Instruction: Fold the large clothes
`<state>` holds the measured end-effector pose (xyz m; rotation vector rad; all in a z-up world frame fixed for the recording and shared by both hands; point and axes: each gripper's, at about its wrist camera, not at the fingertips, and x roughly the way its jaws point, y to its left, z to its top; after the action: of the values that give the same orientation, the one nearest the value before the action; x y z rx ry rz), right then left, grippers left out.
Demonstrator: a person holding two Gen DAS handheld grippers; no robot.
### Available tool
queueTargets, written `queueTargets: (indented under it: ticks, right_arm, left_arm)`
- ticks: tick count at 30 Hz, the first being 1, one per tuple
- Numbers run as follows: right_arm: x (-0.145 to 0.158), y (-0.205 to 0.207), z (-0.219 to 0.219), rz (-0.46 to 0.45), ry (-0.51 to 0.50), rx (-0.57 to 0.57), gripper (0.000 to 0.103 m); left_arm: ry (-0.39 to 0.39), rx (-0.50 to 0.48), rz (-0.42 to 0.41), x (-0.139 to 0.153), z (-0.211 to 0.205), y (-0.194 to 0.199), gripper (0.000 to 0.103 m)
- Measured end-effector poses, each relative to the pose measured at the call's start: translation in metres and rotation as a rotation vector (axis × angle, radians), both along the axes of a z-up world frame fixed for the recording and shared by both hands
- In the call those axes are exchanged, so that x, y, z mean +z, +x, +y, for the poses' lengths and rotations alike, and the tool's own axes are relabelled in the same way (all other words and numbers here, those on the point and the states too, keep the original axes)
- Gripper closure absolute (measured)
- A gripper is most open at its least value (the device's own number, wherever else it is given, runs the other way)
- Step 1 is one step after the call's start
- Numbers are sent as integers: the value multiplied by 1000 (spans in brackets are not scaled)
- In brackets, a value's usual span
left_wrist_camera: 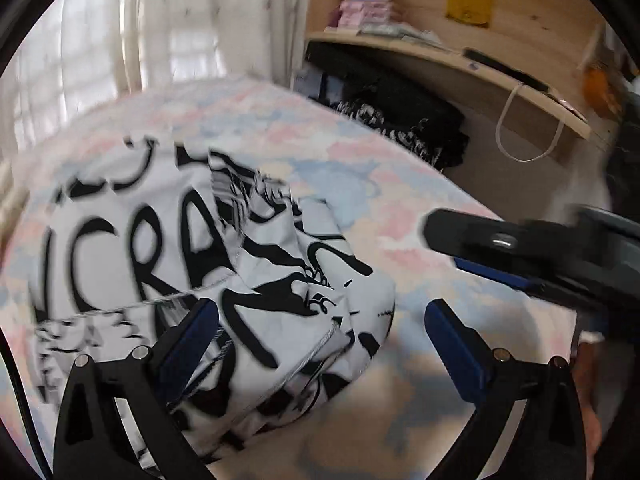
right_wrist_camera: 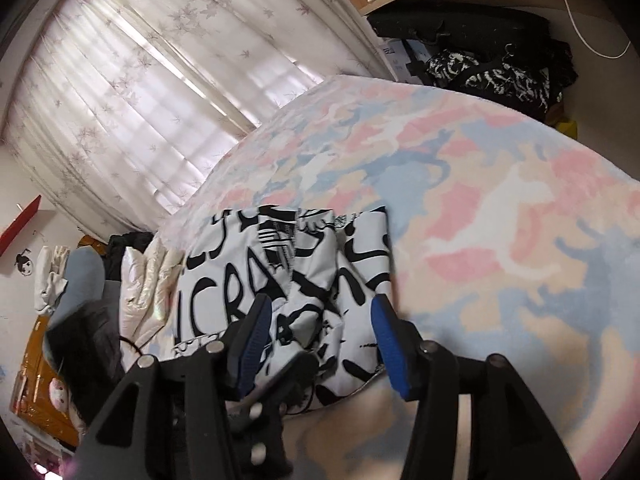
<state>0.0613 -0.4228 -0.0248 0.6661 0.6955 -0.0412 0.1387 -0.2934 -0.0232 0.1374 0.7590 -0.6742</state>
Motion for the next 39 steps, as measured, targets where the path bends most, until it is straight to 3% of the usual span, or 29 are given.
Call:
queueTargets:
  ticks: [4, 9, 12, 15, 22, 23, 25, 26, 27, 30, 34, 37, 39]
  right_arm:
    - [-3, 12, 9, 38, -3, 79, 51]
    - [-30, 52, 30, 155, -8, 215, 51]
    - [-52, 75, 34, 231, -16, 238, 50]
    - [-63, 92, 31, 242, 14, 247, 43]
    - [-81, 134, 54, 314, -92, 292, 38]
    - [-82, 137, 60, 316, -122, 302, 40]
    - [-78, 138, 73, 296, -196, 328, 64]
    - [-75, 137, 74, 278, -194, 344, 81]
    - [-65, 133, 71, 255, -193, 340, 88]
    - [-36, 115, 56, 159, -189, 297, 92]
    - [-21, 103, 33, 124, -245, 204, 92]
    - [-51, 113, 18, 217, -191, 191, 92]
    - [-74, 120, 20, 259, -206, 191, 88]
  left_arm:
    - [34, 23, -61, 15, 48, -13, 1]
    - [89, 150, -38, 13, 127, 12, 2]
    - [104, 225, 14, 1, 167, 39, 16]
    - [66, 277, 131, -20, 196, 75, 30]
    - [-115, 241, 240, -48, 210, 105, 30]
    - [-117, 244, 239, -50, 210, 108, 30]
    - [-111, 242, 235, -50, 208, 109, 29]
    - [-110, 244, 242, -48, 207, 108, 29]
    - [-106, 242, 245, -46, 205, 107, 29]
    - [-106, 233, 223, -37, 195, 108, 30]
    - [-20, 225, 135, -29, 162, 105, 30]
    - [162, 279, 59, -43, 132, 105, 30]
    - [243, 317, 51, -61, 123, 108, 30]
